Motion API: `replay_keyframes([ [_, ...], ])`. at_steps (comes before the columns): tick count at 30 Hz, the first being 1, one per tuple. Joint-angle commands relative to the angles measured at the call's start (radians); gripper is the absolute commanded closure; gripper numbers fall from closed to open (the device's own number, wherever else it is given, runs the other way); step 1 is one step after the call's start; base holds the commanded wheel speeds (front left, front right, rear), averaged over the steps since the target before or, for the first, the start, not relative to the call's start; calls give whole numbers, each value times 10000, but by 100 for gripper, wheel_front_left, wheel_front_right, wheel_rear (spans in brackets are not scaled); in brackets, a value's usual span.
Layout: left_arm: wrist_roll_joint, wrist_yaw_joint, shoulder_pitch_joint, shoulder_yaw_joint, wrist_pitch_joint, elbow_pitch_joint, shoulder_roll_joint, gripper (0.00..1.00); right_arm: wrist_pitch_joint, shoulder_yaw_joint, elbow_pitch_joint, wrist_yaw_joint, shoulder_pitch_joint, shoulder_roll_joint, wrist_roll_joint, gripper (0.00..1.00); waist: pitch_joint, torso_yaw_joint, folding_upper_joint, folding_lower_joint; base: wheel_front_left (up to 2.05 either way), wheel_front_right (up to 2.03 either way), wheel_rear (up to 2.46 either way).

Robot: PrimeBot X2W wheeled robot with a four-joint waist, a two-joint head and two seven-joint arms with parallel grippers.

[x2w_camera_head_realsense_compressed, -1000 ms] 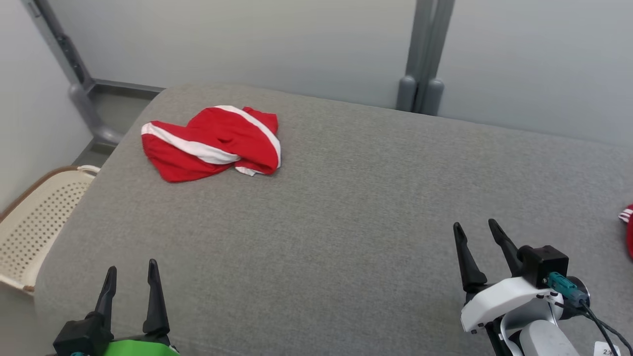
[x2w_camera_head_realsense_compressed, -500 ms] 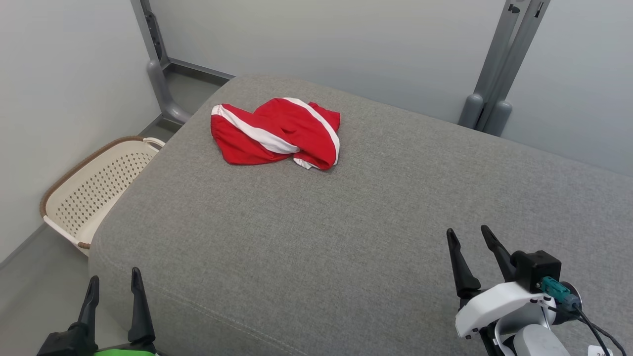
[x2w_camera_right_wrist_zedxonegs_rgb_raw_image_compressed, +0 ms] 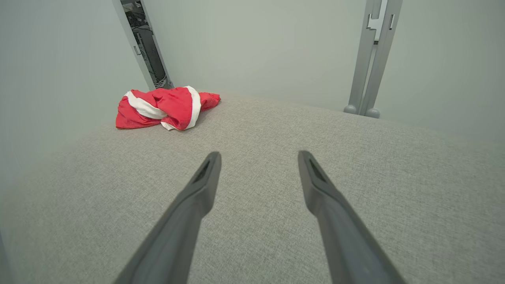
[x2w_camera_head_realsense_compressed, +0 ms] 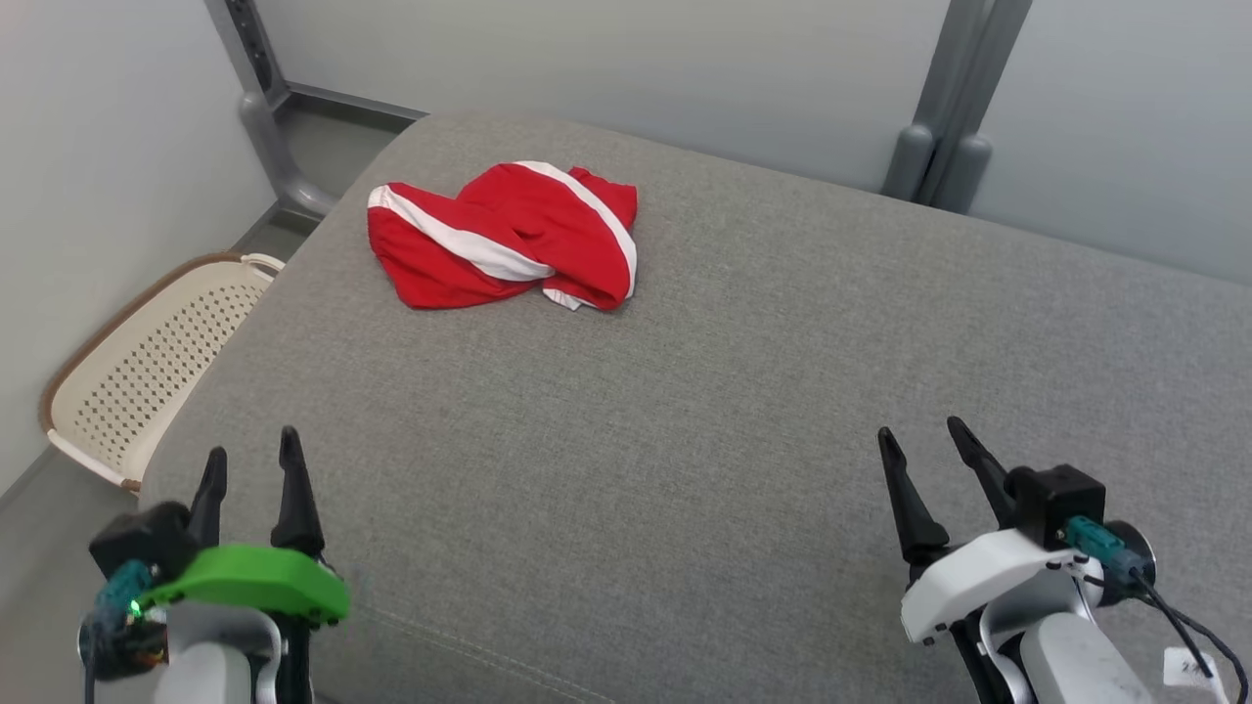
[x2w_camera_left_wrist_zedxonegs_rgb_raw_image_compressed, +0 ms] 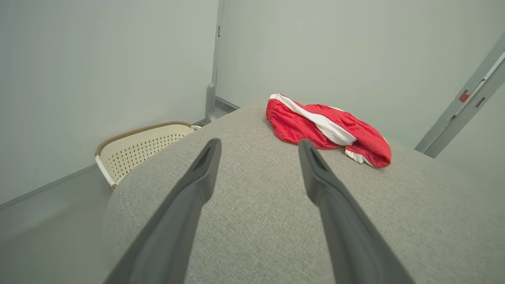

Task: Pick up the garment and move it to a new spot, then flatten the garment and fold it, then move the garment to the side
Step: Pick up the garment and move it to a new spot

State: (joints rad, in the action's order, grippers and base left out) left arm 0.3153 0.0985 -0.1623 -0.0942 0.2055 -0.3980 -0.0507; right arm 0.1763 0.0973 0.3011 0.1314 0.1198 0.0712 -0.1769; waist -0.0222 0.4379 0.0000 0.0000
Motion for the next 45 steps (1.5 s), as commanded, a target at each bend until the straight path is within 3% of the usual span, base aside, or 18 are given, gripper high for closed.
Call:
replay_keyframes([
  [1,112,51,-670,-54,-127,-351,-78,0,-93,56,-146,-16,222,132,73,0,-612,-558,0,0,0,0,0],
  [9,1448,-194,-3896,-588,-1493,-2972,-104,0,-747,512,-1027,-16,793,762,181,0,-2010,-1855,0,0,0,0,0],
  [17,1950,-613,-6260,-934,-2695,-4753,-774,0,-1180,1054,-1991,-16,1229,1134,137,0,-3373,-3245,0,0,0,0,0],
  [23,1811,-1103,-7698,-873,-3433,-5281,-1420,0,-1429,1147,-2888,-16,1486,1393,257,0,-4524,-3976,0,0,0,0,0],
  [31,1569,-1955,-8481,-791,-4012,-5898,-1988,0,-1564,783,-3555,-16,1195,1476,331,0,-5326,-4470,0,0,0,0,0],
  [37,1475,-2235,-8554,-660,-4108,-6285,-1925,0,-1479,661,-3604,-16,1075,1394,350,0,-5405,-4477,0,0,0,0,0],
  [38,1469,-2225,-8536,-637,-4087,-6332,-1900,19,-1451,674,-3576,-16,1089,1387,329,0,-5362,-4473,0,0,0,0,0],
  [39,1431,-2176,-8503,-587,-4020,-6354,-1887,89,-1443,682,-3524,-16,1116,1372,311,0,-5282,-4456,0,0,0,0,0],
  [40,1450,-2174,-8459,-565,-3996,-6385,-1844,100,-1422,691,-3479,-16,1117,1337,318,0,-5193,-4431,0,0,0,0,0],
  [45,1330,-2163,-8628,-498,-3236,-5939,-2017,100,-1301,737,-3122,-16,1113,1252,198,0,-4467,-4285,0,0,0,0,0],
])
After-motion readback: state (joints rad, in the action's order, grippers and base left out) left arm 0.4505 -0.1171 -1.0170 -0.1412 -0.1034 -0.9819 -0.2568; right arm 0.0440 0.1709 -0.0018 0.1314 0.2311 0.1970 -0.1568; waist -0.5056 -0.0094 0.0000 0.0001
